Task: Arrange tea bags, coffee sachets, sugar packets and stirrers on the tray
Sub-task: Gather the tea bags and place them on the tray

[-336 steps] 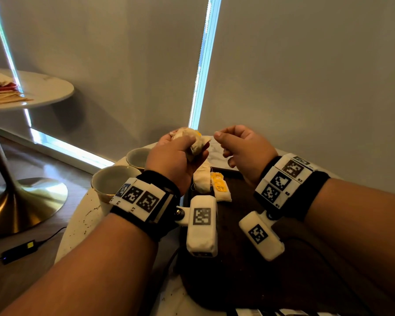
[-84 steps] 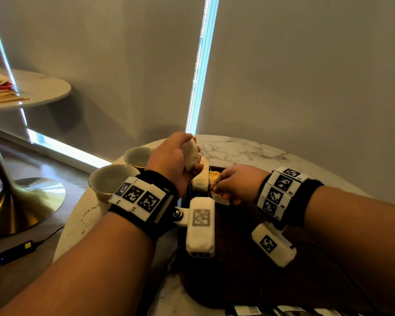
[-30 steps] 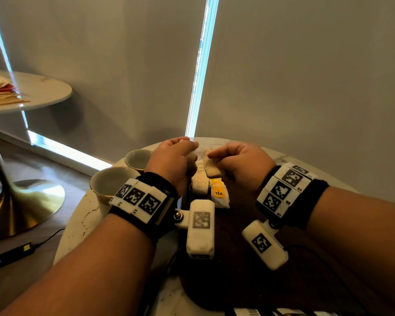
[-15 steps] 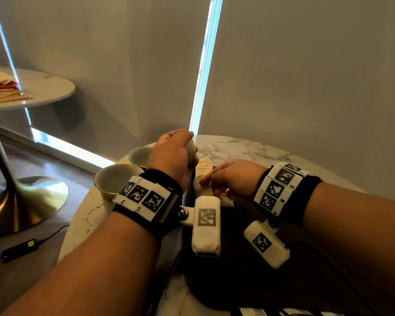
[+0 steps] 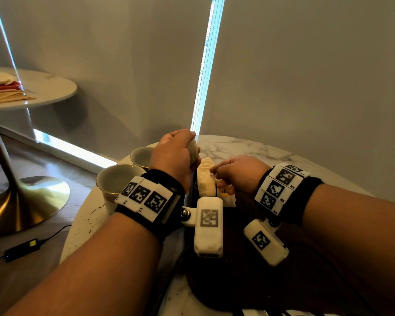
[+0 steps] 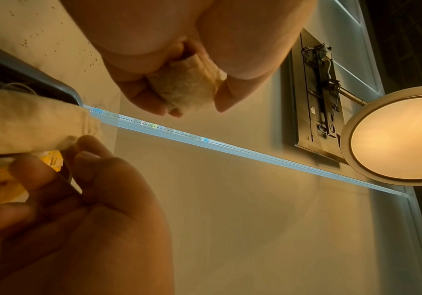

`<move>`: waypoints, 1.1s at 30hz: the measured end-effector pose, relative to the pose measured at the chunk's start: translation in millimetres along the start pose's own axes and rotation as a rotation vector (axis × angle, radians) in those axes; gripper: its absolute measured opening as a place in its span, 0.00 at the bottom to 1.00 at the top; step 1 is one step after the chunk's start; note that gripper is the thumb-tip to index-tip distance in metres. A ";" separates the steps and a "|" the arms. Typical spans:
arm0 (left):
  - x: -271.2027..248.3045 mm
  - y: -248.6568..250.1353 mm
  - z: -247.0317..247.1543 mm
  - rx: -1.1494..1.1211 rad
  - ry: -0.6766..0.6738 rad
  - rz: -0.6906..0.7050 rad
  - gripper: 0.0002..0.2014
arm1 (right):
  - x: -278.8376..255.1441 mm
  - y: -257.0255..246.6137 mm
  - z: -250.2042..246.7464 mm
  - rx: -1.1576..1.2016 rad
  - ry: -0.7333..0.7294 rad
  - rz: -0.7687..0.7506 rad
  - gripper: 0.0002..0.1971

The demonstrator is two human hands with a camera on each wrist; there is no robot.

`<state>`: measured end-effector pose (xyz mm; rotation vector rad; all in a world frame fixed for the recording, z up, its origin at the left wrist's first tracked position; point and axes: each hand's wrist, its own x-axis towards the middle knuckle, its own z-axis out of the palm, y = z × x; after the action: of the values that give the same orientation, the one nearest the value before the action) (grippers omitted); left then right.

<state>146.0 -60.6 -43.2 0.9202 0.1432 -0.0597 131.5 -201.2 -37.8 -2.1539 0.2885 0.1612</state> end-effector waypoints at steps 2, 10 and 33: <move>0.2 0.1 0.3 -0.001 0.002 -0.002 0.04 | -0.4 0.6 -0.6 0.022 0.043 -0.058 0.08; -2.1 3.3 2.0 -0.090 -0.019 -0.047 0.14 | -7.6 -3.0 10.1 -0.042 -0.141 -0.010 0.06; -1.5 -6.0 -0.2 0.033 -0.207 -0.127 0.14 | -7.7 2.1 -11.3 0.219 0.183 -0.312 0.05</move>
<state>143.8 -64.0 -47.8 0.9312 0.0080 -0.2745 123.6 -210.6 -31.4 -1.9684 0.0673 -0.2370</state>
